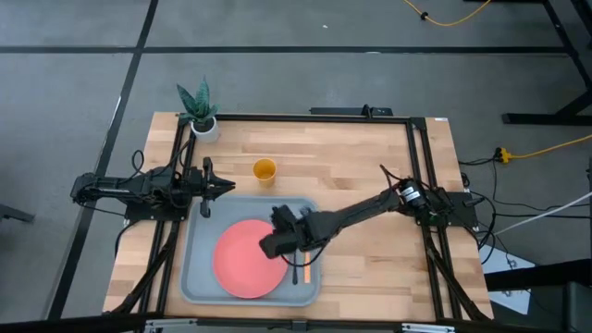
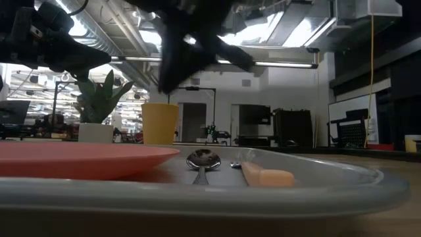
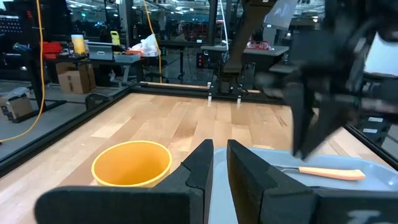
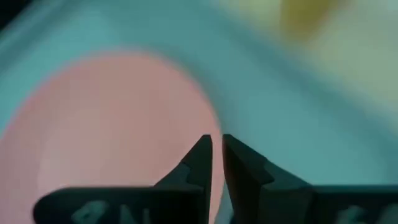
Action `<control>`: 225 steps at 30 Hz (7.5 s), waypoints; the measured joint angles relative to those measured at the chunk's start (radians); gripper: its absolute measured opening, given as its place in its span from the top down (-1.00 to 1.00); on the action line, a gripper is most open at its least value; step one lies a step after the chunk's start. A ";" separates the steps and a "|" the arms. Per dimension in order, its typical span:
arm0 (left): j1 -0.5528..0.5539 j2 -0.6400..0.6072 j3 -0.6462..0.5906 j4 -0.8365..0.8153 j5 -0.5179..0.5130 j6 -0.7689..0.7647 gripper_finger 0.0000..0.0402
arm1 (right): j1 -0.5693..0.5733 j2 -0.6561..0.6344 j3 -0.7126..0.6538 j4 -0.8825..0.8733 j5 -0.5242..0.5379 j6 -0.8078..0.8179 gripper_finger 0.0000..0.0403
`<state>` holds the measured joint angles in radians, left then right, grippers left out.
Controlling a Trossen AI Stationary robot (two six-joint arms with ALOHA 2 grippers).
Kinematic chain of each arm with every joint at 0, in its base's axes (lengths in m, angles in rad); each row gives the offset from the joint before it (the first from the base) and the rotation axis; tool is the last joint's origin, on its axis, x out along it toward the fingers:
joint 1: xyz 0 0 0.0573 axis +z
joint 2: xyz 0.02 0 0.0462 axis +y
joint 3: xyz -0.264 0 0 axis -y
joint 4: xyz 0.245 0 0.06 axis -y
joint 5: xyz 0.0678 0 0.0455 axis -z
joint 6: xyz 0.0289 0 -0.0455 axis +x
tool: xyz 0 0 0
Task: Pick and place plate/cup/fork/spoon on tray
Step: Put the yellow cup to the top right of the pink plate on the grey tray
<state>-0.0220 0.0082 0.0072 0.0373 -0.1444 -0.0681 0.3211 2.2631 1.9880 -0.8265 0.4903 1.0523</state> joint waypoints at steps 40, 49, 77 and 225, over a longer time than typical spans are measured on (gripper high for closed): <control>0.000 0.000 0.000 0.000 0.000 0.000 0.79 | -0.363 0.000 0.107 0.060 -0.336 -1.053 0.79; 0.000 0.000 0.000 0.000 0.000 0.000 0.79 | -0.334 -0.001 0.165 0.050 -0.323 -1.116 0.79; 0.000 0.000 0.000 0.000 0.000 0.000 0.79 | -0.324 -0.013 0.165 -0.005 -0.591 -1.084 0.19; 0.000 0.000 0.000 0.000 0.004 0.000 0.79 | -0.050 0.142 0.345 -0.384 -0.158 -0.477 0.82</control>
<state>-0.0220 0.0082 0.0074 0.0372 -0.1406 -0.0681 0.2714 2.4054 2.3325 -1.2101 0.3318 0.5754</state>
